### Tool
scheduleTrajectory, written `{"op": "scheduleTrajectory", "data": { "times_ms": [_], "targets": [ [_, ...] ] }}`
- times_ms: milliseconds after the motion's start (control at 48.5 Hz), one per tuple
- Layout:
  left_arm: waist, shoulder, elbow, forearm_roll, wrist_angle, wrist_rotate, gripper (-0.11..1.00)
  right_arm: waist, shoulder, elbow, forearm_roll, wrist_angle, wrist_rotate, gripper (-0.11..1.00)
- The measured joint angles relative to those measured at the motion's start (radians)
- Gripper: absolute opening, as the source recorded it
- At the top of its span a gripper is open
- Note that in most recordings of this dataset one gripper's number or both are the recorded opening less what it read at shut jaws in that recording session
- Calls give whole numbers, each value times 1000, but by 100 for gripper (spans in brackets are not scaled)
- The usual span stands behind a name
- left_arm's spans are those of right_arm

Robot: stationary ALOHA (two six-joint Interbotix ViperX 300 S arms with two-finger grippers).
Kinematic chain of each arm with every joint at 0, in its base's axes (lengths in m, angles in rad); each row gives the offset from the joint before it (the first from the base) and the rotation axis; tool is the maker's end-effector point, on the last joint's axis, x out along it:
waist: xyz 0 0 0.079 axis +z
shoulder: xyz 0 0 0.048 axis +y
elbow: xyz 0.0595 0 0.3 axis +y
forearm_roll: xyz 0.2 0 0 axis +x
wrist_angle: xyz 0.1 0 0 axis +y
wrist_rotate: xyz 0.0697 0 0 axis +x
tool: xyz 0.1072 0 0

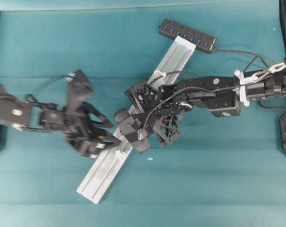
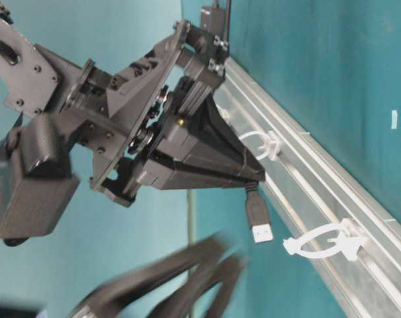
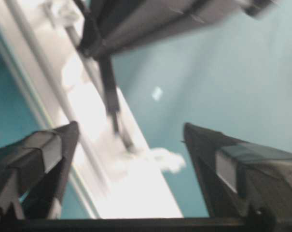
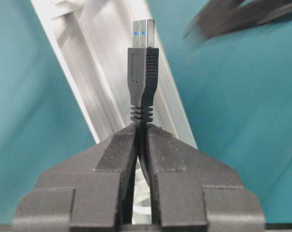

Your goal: Pass the USB cable through three rings with both arms.

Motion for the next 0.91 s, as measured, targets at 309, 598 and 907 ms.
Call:
{"op": "scheduleTrajectory", "data": {
  "times_ms": [309, 598, 907],
  "targets": [
    [-38, -270, 78, 0, 158, -2, 93, 6, 18, -15, -2, 20, -137, 7],
    [-69, -407, 132, 0, 189, -6, 92, 26, 34, -35, -2, 40, -161, 7],
    [-100, -456, 149, 0, 267, -8, 92, 52, 37, -37, -2, 41, -163, 7]
  ]
}}
